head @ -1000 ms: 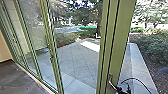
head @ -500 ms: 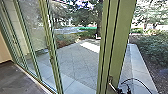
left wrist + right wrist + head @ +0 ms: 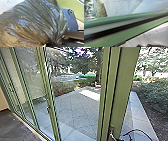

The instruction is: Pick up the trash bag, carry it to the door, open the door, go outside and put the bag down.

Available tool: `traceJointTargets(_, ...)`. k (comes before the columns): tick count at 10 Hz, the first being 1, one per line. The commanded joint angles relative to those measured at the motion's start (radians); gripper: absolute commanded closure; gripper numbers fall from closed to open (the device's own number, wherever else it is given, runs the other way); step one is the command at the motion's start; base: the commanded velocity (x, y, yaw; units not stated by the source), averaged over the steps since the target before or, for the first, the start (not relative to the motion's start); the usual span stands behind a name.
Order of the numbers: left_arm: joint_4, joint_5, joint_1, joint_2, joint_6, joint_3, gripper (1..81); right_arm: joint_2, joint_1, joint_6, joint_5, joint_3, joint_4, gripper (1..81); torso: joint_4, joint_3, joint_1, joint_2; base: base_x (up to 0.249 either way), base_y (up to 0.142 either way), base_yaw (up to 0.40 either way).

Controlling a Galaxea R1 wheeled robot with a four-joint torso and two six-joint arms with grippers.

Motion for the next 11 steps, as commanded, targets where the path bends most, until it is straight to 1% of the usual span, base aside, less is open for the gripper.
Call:
traceJointTargets(1,-0.002,0.065,-0.03,-0.01,0.003,0.003,81.1,0.043,0.091,0.054,-0.248,-0.081,0.083,1.0,0.0,0.0,0.0,0.0,0.0,0.0,0.0)
traceJointTargets(4,-0.002,0.065,-0.024,-0.016,0.003,0.001,81.1,0.017,0.135,0.054,-0.247,-0.098,0.078,1.0,0.0,0.0,0.0,-0.001,0.0,0.0,0.0)
traceJointTargets(6,-0.002,0.065,-0.021,-0.019,0.003,0.003,81.1,-0.011,0.194,0.054,-0.247,-0.096,0.075,1.0,0.0,0.0,0.0,-0.001,0.0,0.0,0.0)
traceJointTargets(8,-0.004,0.065,-0.01,-0.021,0.003,0.003,81.1,-0.001,0.241,0.051,-0.252,-0.104,0.069,1.0,0.0,0.0,0.0,-0.001,0.0,0.0,0.0)
traceJointTargets(11,-0.005,0.065,-0.004,-0.022,0.003,0.003,81.1,0.003,0.277,0.045,-0.258,-0.118,0.043,1.0,0.0,0.0,0.0,-0.001,0.0,0.0,0.0)
